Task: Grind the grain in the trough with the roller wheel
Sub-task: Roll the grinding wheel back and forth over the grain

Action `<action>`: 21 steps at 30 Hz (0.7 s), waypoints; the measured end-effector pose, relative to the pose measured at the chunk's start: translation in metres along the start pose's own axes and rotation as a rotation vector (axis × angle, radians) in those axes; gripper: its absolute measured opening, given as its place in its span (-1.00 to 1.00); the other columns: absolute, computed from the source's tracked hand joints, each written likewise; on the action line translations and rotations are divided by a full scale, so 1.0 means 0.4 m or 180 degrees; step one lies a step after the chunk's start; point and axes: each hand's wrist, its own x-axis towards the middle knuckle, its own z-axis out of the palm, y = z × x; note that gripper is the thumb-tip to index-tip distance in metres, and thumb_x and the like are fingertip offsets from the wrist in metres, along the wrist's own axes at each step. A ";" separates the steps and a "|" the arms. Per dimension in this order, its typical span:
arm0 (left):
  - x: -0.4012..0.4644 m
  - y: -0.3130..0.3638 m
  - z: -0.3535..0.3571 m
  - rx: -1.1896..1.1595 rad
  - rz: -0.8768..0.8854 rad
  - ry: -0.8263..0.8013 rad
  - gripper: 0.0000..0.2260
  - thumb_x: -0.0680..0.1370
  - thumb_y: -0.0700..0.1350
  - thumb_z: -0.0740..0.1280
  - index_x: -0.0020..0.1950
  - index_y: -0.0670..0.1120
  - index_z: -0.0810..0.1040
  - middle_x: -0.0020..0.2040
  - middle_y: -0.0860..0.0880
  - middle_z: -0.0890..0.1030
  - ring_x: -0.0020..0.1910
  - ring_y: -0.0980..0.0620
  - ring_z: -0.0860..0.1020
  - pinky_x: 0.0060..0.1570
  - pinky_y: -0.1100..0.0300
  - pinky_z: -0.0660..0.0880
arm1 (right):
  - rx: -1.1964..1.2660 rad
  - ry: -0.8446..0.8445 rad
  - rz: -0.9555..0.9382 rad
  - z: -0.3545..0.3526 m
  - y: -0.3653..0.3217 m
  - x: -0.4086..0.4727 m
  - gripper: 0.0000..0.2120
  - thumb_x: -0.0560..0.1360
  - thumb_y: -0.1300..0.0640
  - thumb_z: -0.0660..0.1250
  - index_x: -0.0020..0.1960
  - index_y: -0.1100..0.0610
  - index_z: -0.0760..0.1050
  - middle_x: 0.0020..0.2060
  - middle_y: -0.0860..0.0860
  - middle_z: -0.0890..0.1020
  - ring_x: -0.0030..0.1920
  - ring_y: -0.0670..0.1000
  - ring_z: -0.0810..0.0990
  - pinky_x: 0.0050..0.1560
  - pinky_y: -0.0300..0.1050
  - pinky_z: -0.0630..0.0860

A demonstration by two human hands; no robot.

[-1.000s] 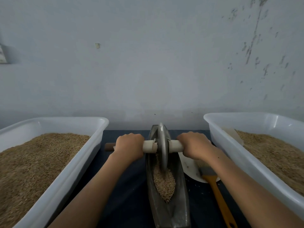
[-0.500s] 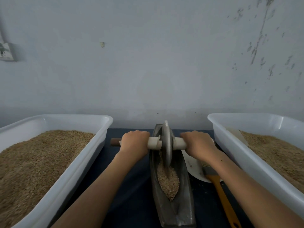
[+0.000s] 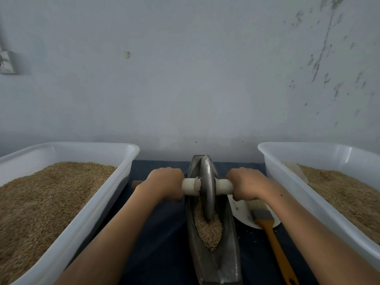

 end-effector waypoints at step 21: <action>-0.001 0.004 0.007 0.0111 -0.0058 0.0263 -0.72 0.45 -0.03 0.37 0.14 -0.02 0.50 -0.02 -0.01 0.58 -0.10 0.00 0.52 -0.15 0.13 0.38 | 0.0089 -0.0022 0.0000 0.002 0.007 0.008 -0.70 0.44 0.16 0.38 0.16 0.10 0.49 -0.16 -0.02 0.53 -0.16 0.01 0.54 -0.33 -0.20 0.34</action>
